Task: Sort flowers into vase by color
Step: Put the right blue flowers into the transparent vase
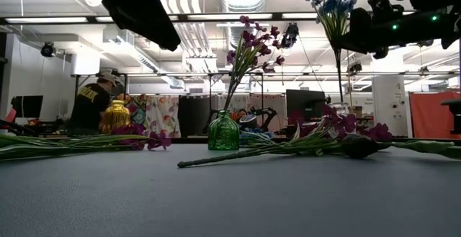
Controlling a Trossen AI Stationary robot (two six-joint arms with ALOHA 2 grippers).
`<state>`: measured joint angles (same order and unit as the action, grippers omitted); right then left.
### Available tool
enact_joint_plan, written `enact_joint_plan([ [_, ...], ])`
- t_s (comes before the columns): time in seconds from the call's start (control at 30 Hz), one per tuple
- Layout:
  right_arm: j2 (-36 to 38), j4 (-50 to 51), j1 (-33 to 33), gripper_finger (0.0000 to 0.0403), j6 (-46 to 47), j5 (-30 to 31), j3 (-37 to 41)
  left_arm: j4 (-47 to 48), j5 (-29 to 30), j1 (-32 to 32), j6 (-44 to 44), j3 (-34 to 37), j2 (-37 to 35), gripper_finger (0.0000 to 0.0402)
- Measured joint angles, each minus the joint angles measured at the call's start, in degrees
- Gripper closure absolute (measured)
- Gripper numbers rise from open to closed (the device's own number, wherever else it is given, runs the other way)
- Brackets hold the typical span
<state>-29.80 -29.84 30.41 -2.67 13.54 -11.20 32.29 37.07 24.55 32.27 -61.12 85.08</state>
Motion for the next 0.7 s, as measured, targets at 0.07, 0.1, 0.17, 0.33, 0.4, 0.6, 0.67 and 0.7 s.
enact_joint_plan([
  [0.07, 0.0, -0.24, 0.02, 0.0381, -0.22, 0.01, 0.0, -0.02, 0.01, -0.01, 0.0, 0.0, 0.0, 0.0244],
  [0.1, 0.0, -0.43, 0.02, 0.0381, -0.23, 0.02, 0.0, 0.0, 0.01, 0.01, 0.0, 0.0, 0.0, 0.0244],
  [0.17, 0.0, -0.55, 0.0, 0.038, -0.28, 0.02, 0.0, -0.02, 0.01, 0.0, 0.02, 0.0, 0.0, 0.0244],
  [0.33, 0.0, -0.53, 0.0, 0.037, 0.05, 0.02, 0.0, 0.16, 0.01, -0.01, 0.0, 0.0, 0.0, 0.0244],
  [0.4, 0.0, -0.53, 0.0, 0.0361, 0.31, 0.01, 0.02, 0.6, 0.01, 0.01, 0.0, 0.0, 0.0, 0.0244],
  [0.6, -0.02, -0.48, 0.0, 0.0332, 0.51, 0.02, 0.13, 0.81, 0.01, -0.01, 0.0, 0.02, 0.0, 0.0244],
  [0.67, -0.02, -0.49, 0.0, 0.0322, 0.51, 0.02, 0.13, 0.91, 0.01, -0.01, 0.0, 0.02, 0.0, 0.0244],
  [0.7, -0.02, -0.48, 0.0, 0.0318, 0.51, 0.02, 0.13, 0.99, 0.01, 0.0, 0.0, 0.02, 0.0, 0.0244],
])
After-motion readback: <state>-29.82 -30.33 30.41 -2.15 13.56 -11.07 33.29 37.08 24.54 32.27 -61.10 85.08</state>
